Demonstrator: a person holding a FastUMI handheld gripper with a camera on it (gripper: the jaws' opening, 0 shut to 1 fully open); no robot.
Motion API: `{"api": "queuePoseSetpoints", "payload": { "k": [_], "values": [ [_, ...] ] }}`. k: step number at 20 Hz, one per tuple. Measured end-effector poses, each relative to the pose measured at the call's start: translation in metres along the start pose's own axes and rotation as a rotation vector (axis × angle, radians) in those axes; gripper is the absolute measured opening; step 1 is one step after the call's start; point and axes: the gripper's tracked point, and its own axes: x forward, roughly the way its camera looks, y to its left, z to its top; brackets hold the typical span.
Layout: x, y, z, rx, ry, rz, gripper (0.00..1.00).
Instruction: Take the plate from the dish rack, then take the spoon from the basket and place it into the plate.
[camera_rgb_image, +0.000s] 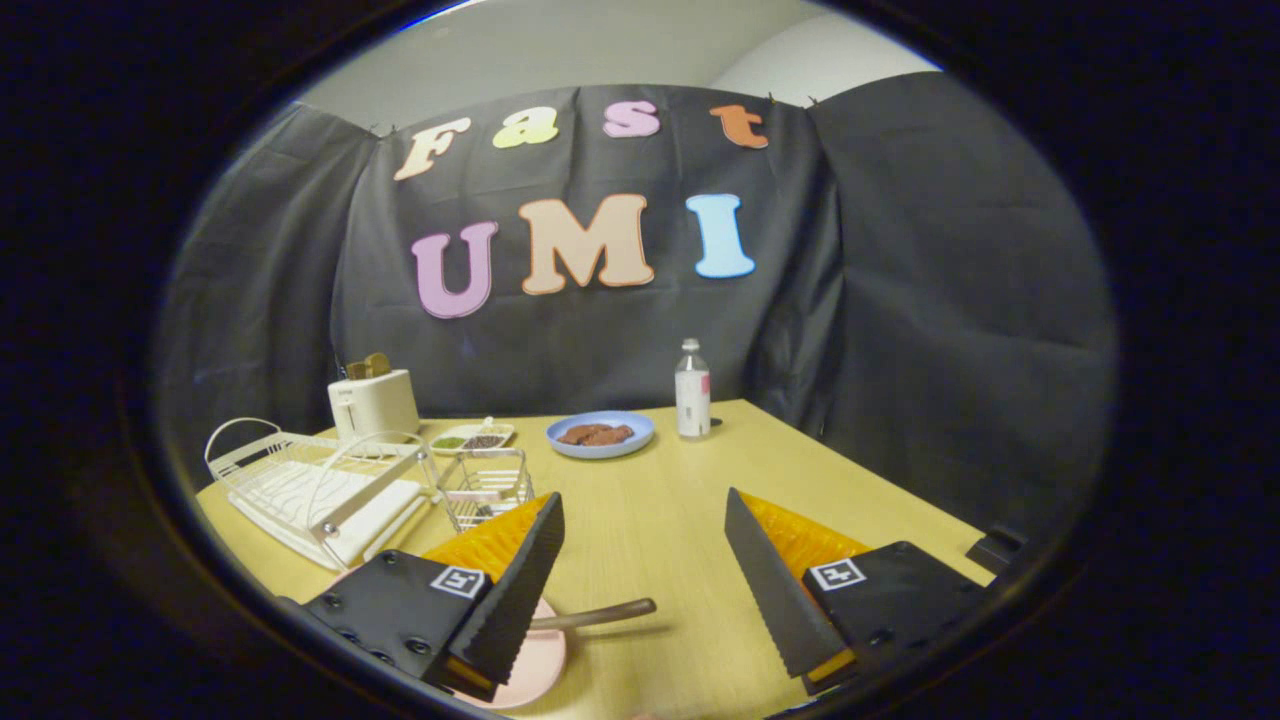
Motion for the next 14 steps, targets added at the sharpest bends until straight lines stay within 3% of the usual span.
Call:
{"api": "queuePoseSetpoints", "payload": {
  "k": [8,14],
  "values": [
    [-0.047,0.057,0.032,0.140,-0.059,0.245,1.00],
    [-0.060,0.068,0.045,0.145,-0.105,0.285,1.00]
  ]
}}
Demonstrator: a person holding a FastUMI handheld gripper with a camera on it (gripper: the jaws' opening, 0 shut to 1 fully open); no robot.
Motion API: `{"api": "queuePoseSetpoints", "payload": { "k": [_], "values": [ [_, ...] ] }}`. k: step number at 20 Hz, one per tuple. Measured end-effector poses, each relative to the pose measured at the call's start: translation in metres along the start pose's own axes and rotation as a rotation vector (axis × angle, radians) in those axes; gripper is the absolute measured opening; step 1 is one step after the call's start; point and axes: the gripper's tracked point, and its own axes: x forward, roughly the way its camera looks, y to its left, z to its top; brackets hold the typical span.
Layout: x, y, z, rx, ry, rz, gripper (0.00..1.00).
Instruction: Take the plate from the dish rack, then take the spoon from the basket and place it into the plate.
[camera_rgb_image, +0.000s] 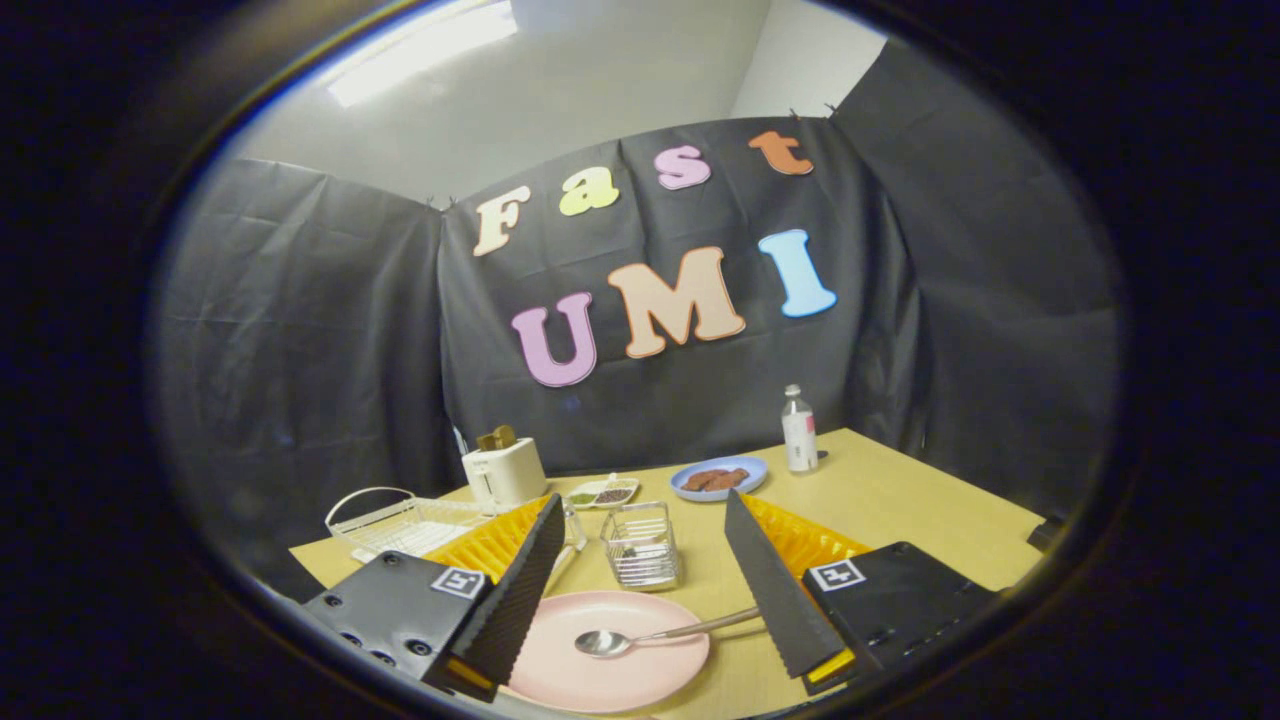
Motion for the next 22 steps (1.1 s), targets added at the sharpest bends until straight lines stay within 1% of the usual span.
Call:
{"api": "queuePoseSetpoints", "payload": {
  "k": [7,12,22],
  "values": [
    [0.005,0.001,-0.010,-0.005,0.023,0.006,1.00],
    [0.011,-0.004,-0.018,-0.020,0.042,-0.018,1.00],
    [0.015,0.006,-0.024,-0.033,0.038,0.003,1.00]
  ]
}}
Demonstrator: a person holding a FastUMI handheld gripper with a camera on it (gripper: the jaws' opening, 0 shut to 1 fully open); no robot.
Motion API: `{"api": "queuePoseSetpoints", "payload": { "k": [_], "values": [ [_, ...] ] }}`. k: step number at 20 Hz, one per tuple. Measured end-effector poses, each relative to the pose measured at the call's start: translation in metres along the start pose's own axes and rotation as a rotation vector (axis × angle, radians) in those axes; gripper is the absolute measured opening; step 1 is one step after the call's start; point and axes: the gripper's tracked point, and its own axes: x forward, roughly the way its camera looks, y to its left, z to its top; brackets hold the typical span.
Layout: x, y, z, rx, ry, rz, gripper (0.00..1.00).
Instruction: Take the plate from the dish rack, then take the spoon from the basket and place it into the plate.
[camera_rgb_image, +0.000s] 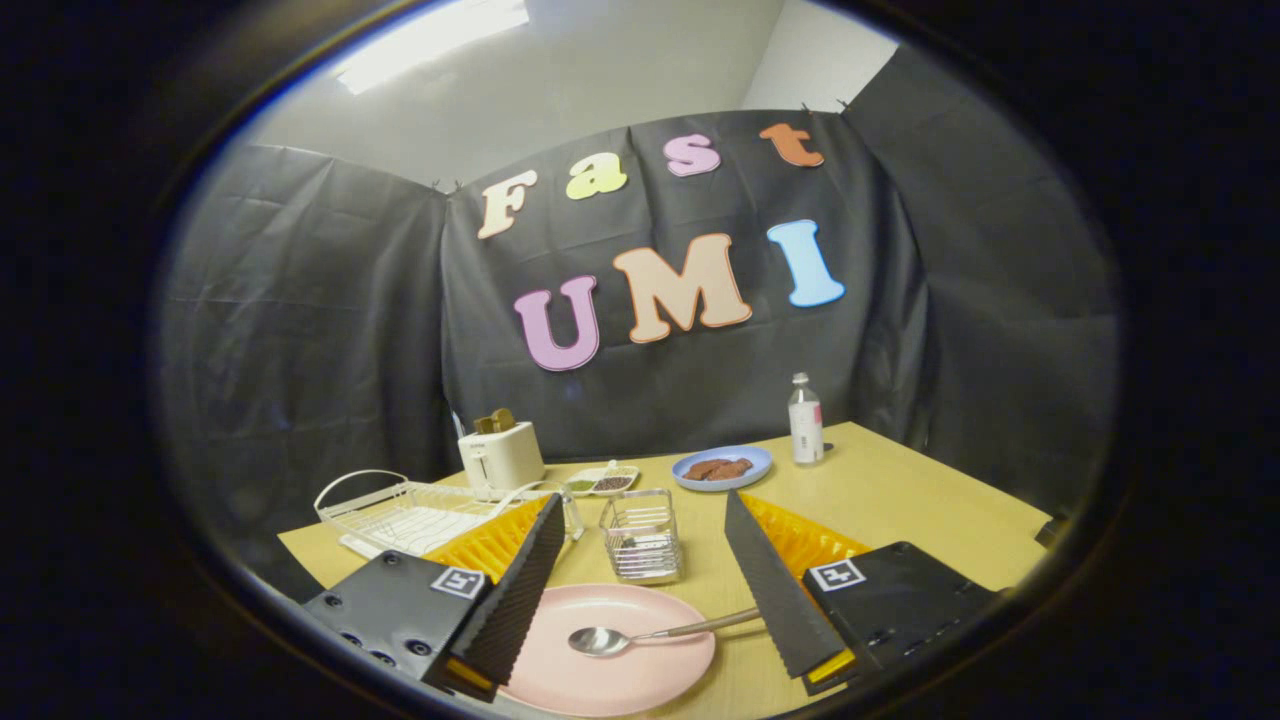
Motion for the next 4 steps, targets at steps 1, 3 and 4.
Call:
{"api": "queuePoseSetpoints", "payload": {
  "k": [1,3,4],
  "values": [
    [0.0003,0.0018,-0.0002,-0.001,-0.001,0.003,1.00],
    [-0.0002,0.0041,-0.0007,-0.006,0.000,0.010,1.00],
    [-0.0010,0.0053,-0.0003,-0.008,-0.002,0.014,1.00]
  ]
}}
